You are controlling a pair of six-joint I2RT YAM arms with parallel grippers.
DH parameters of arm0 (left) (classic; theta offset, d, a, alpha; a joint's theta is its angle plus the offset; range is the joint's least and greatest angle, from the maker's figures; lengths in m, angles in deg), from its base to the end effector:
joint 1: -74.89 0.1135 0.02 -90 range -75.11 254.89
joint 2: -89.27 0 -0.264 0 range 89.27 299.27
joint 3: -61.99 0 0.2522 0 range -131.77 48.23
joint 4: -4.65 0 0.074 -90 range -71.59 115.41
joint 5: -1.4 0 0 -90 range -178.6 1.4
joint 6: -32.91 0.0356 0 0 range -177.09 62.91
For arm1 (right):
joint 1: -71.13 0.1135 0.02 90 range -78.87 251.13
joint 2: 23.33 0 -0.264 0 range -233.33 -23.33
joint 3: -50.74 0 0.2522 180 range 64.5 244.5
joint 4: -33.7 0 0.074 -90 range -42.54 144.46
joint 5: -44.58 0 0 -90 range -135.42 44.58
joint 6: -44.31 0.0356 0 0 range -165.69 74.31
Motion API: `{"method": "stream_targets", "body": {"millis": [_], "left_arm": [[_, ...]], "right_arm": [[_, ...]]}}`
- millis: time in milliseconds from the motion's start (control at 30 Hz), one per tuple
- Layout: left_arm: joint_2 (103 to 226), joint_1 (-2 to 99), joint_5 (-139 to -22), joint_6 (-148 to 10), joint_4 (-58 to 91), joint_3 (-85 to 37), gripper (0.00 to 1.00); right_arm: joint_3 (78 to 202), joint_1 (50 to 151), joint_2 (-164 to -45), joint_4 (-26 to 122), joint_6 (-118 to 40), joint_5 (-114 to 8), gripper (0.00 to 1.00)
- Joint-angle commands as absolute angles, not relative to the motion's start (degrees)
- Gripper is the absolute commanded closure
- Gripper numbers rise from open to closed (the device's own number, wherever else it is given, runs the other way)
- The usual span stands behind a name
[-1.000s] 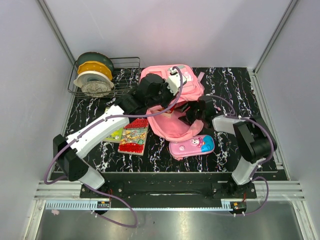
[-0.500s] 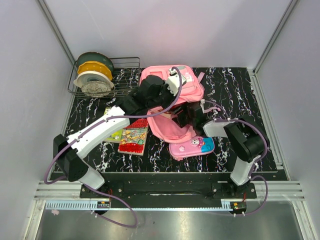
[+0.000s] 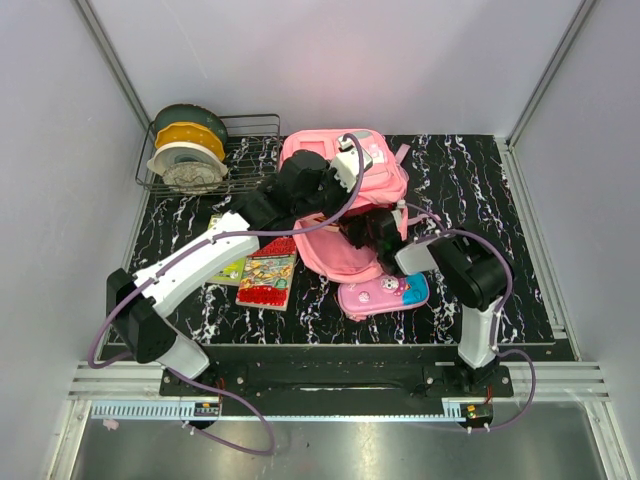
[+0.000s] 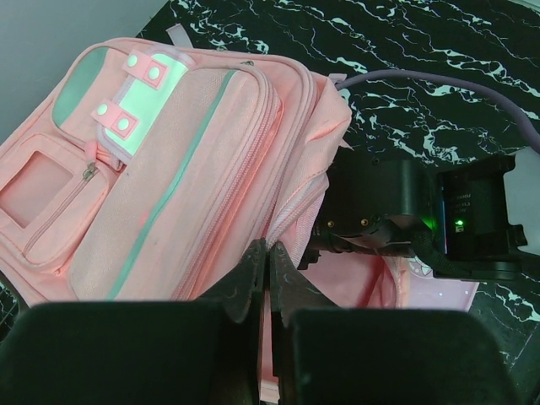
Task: Pack the student bag
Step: Place the book in the student bag.
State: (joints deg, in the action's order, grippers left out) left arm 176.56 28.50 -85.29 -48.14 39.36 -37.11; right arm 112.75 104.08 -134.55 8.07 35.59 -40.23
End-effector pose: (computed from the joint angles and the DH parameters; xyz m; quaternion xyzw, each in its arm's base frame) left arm 0.2436 -0.2587 0.3862 0.4010 0.7304 -0.2001 0.5155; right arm 0.3212 0.2043 0.1249 0.3648 0.7524 0.4389 0.3289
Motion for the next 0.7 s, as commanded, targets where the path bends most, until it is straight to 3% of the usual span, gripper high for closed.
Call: {"method": "stream_targets", "body": {"millis": [0, 200, 300, 500, 667], "left_arm": [[171.98, 28.40, -85.17, -47.95, 32.12, -37.90, 1.00], [171.19, 29.54, -86.75, -46.72, 32.91, -36.06, 1.00], [170.22, 30.59, -86.40, -46.54, 33.26, -34.92, 1.00], [168.55, 31.47, -84.03, -46.37, 31.95, -34.30, 1.00], [168.99, 31.47, -83.32, -46.37, 31.51, -35.44, 1.00]], "right_arm": [[109.68, 104.52, -130.92, 7.38, 30.79, -38.22, 0.94], [106.94, 101.73, -117.04, 12.12, 14.81, -37.85, 1.00], [110.28, 96.91, -113.59, 16.85, 6.98, -51.06, 1.00], [120.03, 90.11, -123.42, 19.43, 4.76, -77.09, 1.00], [124.17, 89.85, -134.85, 13.46, 11.08, -85.40, 1.00]]}}
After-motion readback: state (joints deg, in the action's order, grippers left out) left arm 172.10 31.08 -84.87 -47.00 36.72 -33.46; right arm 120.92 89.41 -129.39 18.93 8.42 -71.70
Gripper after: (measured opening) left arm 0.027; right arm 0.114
